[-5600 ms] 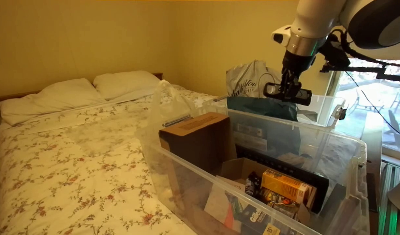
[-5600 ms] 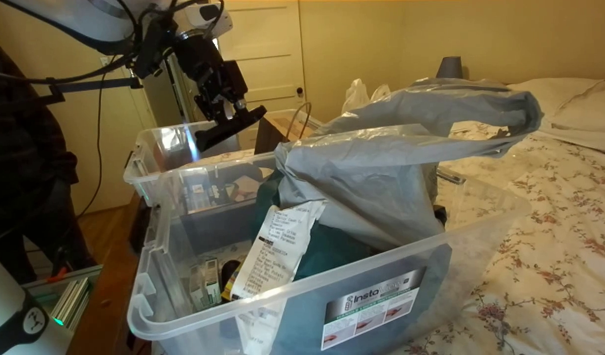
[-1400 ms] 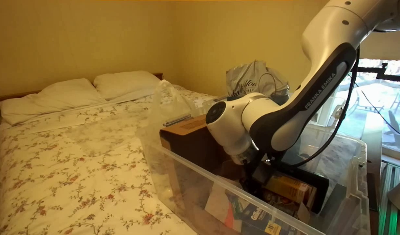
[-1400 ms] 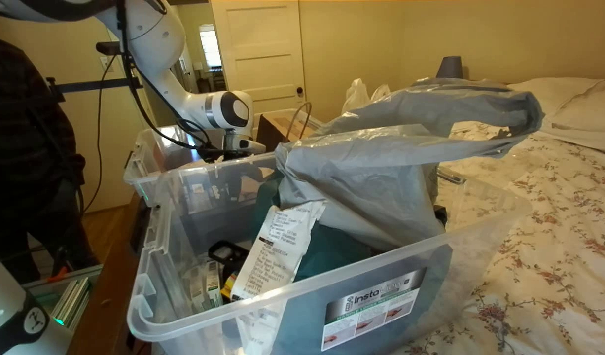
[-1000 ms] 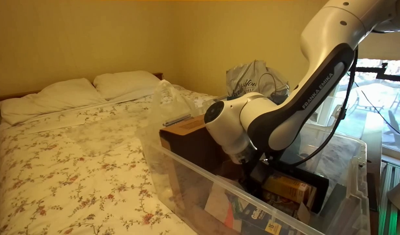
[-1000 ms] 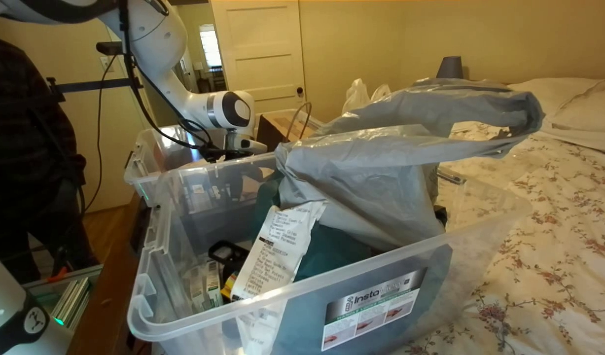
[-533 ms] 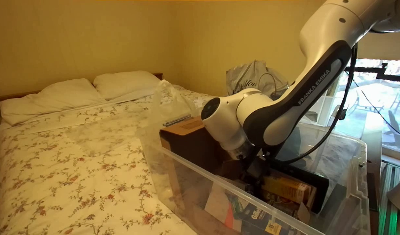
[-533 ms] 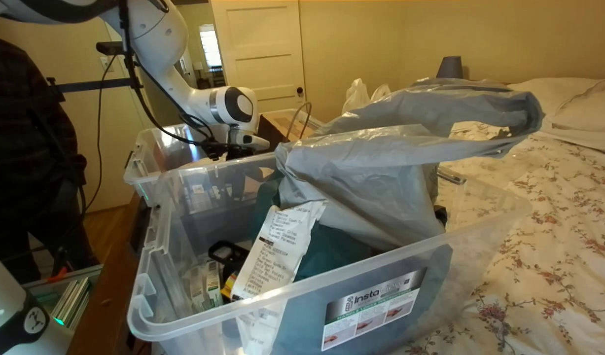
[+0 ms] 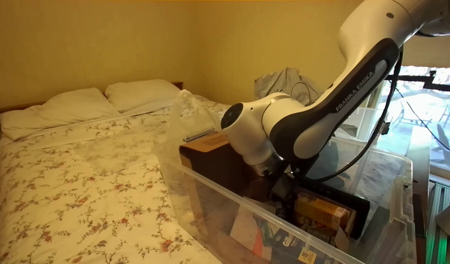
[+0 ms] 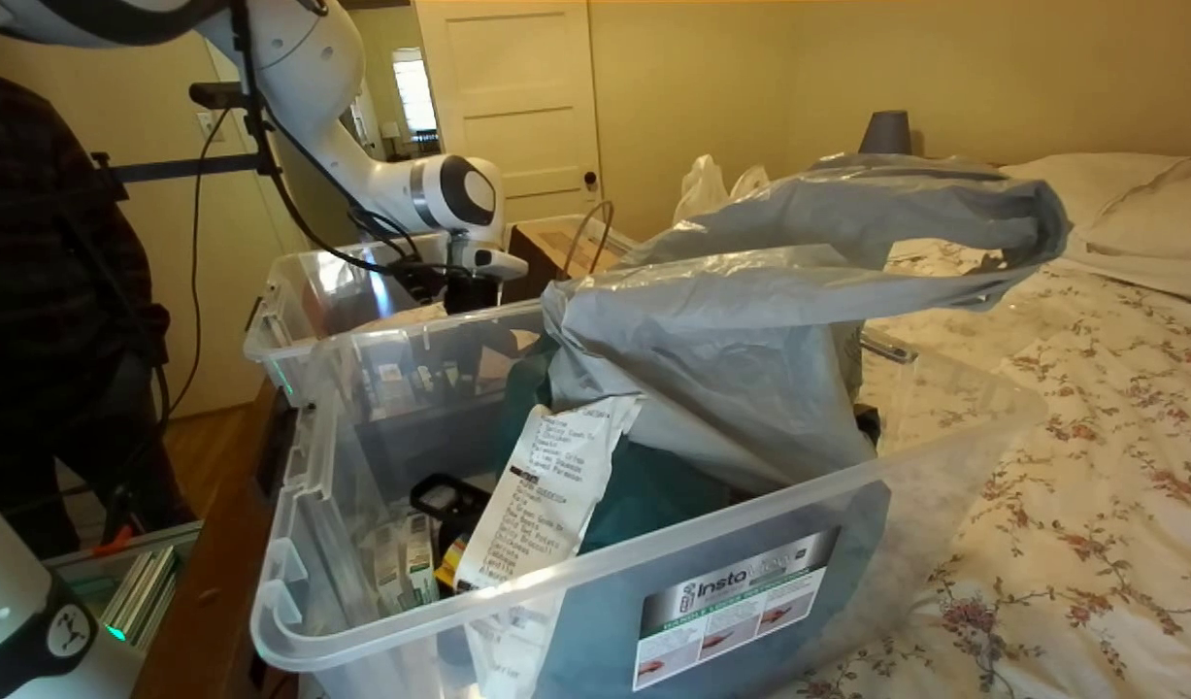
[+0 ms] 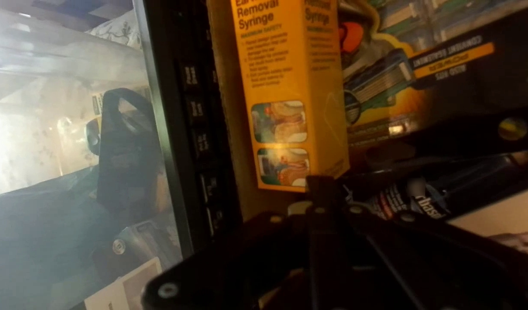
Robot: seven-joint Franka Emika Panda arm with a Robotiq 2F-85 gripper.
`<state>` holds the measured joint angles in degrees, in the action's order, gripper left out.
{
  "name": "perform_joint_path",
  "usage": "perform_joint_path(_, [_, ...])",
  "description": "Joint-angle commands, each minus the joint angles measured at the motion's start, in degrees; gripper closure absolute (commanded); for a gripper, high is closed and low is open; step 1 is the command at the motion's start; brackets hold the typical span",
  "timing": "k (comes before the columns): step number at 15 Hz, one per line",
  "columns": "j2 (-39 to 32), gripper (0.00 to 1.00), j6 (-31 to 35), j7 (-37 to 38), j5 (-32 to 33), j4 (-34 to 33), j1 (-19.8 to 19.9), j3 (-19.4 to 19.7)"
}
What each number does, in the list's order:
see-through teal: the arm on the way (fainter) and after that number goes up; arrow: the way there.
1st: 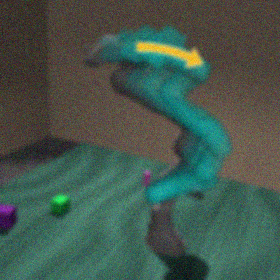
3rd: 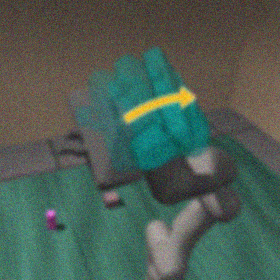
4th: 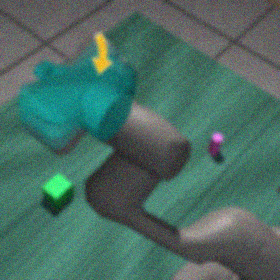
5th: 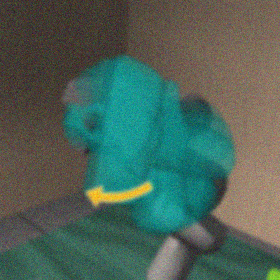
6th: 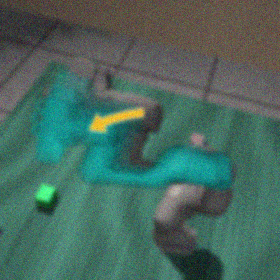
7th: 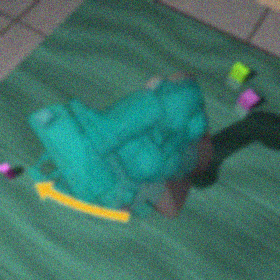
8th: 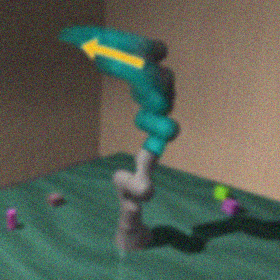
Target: Move the remote and the pink box from the left storage box to the right storage box
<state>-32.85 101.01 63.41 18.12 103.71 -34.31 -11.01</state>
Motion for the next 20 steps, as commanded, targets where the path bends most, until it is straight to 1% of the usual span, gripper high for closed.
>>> perform_joint_path(1, [0.5,1.0,-1.5,2.5,0.1,-0.8,-1.1,0.4])
perform_joint_path(3, [2.6,1.0,-1.3,4.0,1.0,-0.5,-2.0,0.2])
perform_joint_path(5, [4.9,1.0,-1.7,5.4,3.2,-0.8,-3.9,-0.1])
perform_joint_path(7, [6.7,1.0,-3.3,6.1,6.2,-1.8,-5.8,-0.3])
perform_joint_path(8, [7.3,1.0,-4.4,5.3,7.1,-2.3,-6.3,-0.5])
perform_joint_path(9, [7.4,0.74,-5.5,4.4,7.5,-2.8,-6.6,-0.5])
perform_joint_path(10, [7.4,0.73,-6.1,4.2,7.7,-3.1,-6.7,-0.5])
perform_joint_path(12, [6.0,0.61,-6.8,4.8,6.5,-3.7,-6.2,-0.1])
perform_joint_path(14, [4.1,0.47,-7.5,5.5,5.3,-4.1,-5.3,0.6])
perform_joint_path(15, [3.3,0.39,-7.1,5.4,4.4,-3.8,-4.5,0.8])
perform_joint_path(17, [1.9,0.26,-5.7,5.0,2.3,-2.8,-2.9,0.9])
perform_joint_path(20, [1.2,0.04,-5.4,4.8,-3.6,-1.2,-1.0,-0.4])
